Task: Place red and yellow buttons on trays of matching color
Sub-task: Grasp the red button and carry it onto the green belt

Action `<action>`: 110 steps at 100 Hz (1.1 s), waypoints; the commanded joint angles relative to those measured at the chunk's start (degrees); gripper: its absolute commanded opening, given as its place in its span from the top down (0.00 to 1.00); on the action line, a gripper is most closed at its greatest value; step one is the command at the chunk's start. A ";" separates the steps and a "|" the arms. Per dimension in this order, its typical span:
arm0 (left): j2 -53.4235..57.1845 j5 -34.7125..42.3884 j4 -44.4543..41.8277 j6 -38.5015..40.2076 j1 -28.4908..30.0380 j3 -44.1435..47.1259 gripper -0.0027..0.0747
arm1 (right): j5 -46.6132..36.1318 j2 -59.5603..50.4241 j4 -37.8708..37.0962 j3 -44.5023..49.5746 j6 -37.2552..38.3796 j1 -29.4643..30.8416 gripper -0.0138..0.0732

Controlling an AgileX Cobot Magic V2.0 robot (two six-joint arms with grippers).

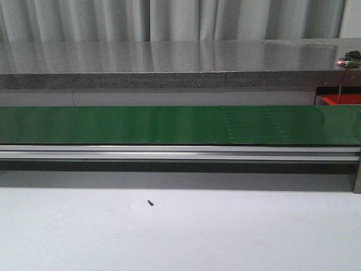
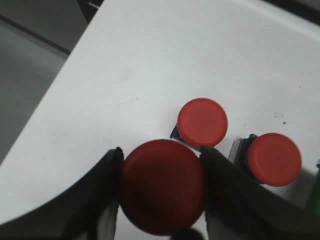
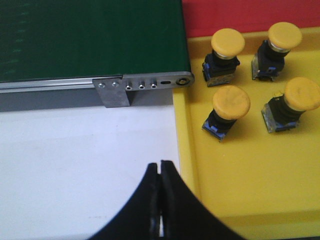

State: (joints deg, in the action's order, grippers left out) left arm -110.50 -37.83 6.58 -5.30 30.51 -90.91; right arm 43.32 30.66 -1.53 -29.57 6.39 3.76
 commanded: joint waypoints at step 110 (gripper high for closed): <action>17.01 7.05 2.12 -0.04 -16.01 20.07 0.58 | -3.20 0.02 -0.60 -1.40 -0.42 0.05 0.92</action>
State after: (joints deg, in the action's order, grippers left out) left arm -96.52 -34.23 8.07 -5.30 14.81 -69.63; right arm 43.32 30.66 -1.53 -29.57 6.39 3.76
